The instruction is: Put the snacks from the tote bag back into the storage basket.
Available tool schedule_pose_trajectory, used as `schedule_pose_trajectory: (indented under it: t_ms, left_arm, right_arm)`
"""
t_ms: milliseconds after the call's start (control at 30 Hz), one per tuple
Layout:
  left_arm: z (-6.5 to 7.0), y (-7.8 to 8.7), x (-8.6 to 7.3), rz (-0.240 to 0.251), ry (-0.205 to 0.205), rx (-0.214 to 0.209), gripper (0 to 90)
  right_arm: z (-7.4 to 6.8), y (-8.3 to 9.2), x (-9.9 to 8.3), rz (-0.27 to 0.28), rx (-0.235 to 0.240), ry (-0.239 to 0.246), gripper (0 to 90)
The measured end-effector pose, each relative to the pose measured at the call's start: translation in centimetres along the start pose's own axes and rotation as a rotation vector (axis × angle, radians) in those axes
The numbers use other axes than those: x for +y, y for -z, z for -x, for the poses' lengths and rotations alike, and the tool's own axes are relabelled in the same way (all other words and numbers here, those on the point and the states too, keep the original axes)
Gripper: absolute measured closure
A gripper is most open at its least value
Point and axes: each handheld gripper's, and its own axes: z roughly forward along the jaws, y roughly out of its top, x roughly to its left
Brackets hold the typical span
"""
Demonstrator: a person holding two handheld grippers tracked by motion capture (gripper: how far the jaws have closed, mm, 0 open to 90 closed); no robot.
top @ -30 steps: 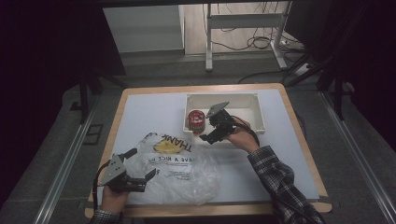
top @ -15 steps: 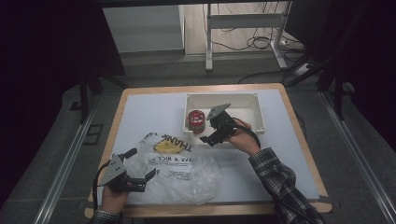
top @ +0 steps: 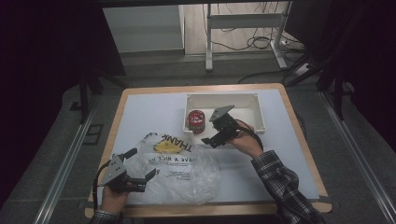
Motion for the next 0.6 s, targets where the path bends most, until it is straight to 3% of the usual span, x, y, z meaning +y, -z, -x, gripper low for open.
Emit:
schedule_pose_trajectory:
  t_ms: [600]
  left_arm:
    - [0.03, 0.01, 0.00, -0.002, -0.003, 0.001, 0.0]
  right_arm:
    - [-0.87, 0.92, -0.72, 0.009, 0.008, -0.008, 7.6]
